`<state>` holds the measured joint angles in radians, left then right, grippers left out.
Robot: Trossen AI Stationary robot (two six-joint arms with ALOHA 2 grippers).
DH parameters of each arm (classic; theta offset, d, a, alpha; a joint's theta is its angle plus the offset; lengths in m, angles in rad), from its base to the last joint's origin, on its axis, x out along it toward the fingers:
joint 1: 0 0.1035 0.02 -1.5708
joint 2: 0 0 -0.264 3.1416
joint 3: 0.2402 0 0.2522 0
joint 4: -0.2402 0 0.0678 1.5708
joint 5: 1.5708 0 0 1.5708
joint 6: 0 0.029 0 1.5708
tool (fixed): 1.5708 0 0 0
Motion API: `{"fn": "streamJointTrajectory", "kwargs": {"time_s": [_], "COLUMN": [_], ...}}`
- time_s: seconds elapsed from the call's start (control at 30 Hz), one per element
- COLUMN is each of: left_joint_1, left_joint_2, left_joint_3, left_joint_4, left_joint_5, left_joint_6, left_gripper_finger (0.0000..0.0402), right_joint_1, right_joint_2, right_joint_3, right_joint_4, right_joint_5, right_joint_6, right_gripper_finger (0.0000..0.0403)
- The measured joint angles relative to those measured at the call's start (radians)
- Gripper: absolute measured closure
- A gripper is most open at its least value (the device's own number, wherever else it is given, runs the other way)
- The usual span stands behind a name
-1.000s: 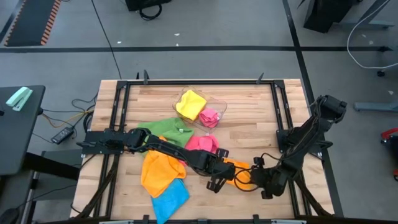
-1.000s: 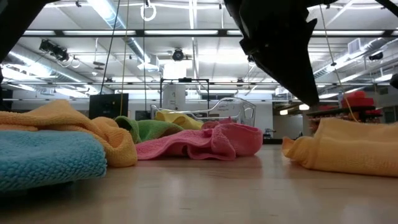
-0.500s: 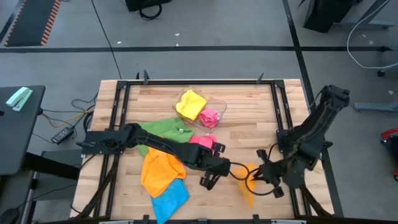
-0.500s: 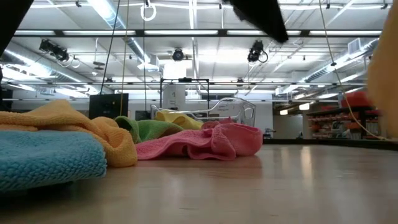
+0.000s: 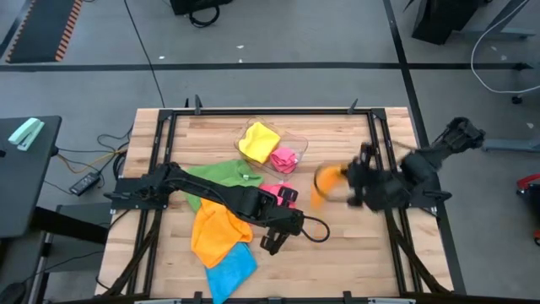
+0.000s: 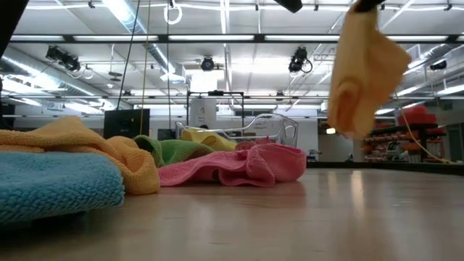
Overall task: Fold microfiber towels
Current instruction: Fold the right orange microfiber cloth
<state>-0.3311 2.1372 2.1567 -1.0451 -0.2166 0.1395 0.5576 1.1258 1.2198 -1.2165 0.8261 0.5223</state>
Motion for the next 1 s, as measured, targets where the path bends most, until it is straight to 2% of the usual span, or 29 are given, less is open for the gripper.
{"fn": "streamJointTrajectory", "kwargs": {"time_s": [0.07,0.17,0.27,0.37,0.47,0.53,0.7,0.8,1.0], "left_joint_1": [0.0,-0.001,-0.007,-0.022,-0.036,-0.043,-0.049,-0.047,-0.031], "left_joint_2": [0.0,0.0,0.001,0.001,0.001,0.002,0.002,0.002,0.002], "left_joint_3": [0.0,0.0,-0.001,-0.001,-0.001,-0.001,-0.002,-0.026,-0.139], "left_joint_4": [-0.005,-0.036,-0.065,-0.067,-0.066,-0.066,-0.049,0.017,0.202], "left_joint_5": [0.0,0.0,0.0,0.0,0.0,0.002,0.0,0.0,-0.001], "left_joint_6": [-0.001,-0.038,-0.075,-0.076,-0.076,-0.075,-0.046,-0.042,-0.02], "left_gripper_finger": [0.0388,0.0388,0.0383,0.0379,0.0382,0.0386,0.039,0.0388,0.0371], "right_joint_1": [-0.06,-0.109,-0.114,-0.102,-0.066,-0.031,0.053,0.1,0.156], "right_joint_2": [-0.013,-0.008,0.023,0.067,0.112,0.139,0.173,0.173,0.173], "right_joint_3": [0.001,-0.015,-0.117,-0.265,-0.386,-0.434,-0.458,-0.458,-0.458], "right_joint_4": [-0.018,0.012,0.083,0.235,0.396,0.429,0.431,0.434,0.43], "right_joint_5": [0.088,0.074,-0.01,-0.143,-0.251,-0.298,-0.385,-0.439,-0.528], "right_joint_6": [-0.009,-0.014,0.042,0.134,0.241,0.315,0.435,0.491,0.573], "right_gripper_finger": [0.0391,0.0391,0.0391,0.0391,0.0391,0.0391,0.039,0.0383,0.0338]}}
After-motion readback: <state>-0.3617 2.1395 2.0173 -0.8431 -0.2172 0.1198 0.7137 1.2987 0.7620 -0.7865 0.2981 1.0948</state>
